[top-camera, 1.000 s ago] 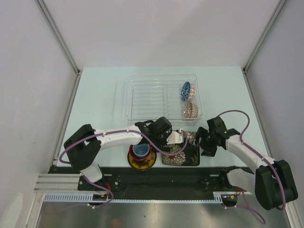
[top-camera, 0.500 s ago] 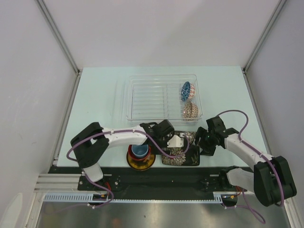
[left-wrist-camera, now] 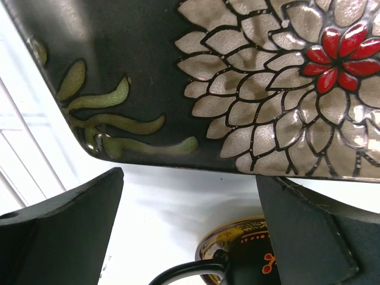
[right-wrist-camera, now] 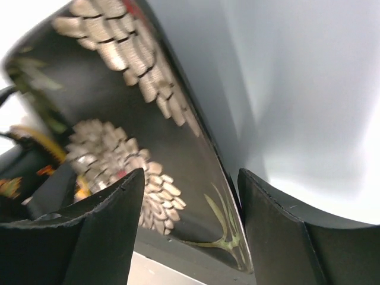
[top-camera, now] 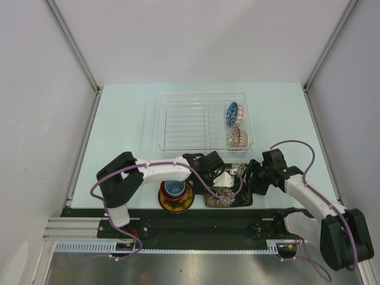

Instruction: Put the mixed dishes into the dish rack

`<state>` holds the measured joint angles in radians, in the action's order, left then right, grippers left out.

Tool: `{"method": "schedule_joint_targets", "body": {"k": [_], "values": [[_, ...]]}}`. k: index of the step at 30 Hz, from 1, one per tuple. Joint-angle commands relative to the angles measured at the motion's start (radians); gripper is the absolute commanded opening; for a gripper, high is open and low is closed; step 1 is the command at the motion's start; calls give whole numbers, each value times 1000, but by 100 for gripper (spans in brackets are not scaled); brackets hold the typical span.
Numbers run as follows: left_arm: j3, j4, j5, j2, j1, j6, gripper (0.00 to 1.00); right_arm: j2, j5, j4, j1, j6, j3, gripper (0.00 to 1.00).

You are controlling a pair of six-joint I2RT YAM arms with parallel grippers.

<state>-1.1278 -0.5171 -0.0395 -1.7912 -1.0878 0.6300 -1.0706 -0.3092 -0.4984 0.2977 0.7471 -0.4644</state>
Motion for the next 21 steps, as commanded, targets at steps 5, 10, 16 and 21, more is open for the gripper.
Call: {"method": "schedule_joint_targets", "body": {"k": [5, 10, 16, 21], "values": [[-30, 147, 73, -36, -47, -49, 100, 213, -226, 100, 61, 114, -19, 69], [-29, 155, 67, -27, -50, -55, 100, 134, -215, 173, 121, 138, -16, 68], [-30, 160, 69, -20, -52, -59, 99, 58, -179, 210, 190, 138, -16, 41], [-30, 160, 66, -20, -52, -66, 100, 73, -145, 173, 189, 121, -17, 13]]}}
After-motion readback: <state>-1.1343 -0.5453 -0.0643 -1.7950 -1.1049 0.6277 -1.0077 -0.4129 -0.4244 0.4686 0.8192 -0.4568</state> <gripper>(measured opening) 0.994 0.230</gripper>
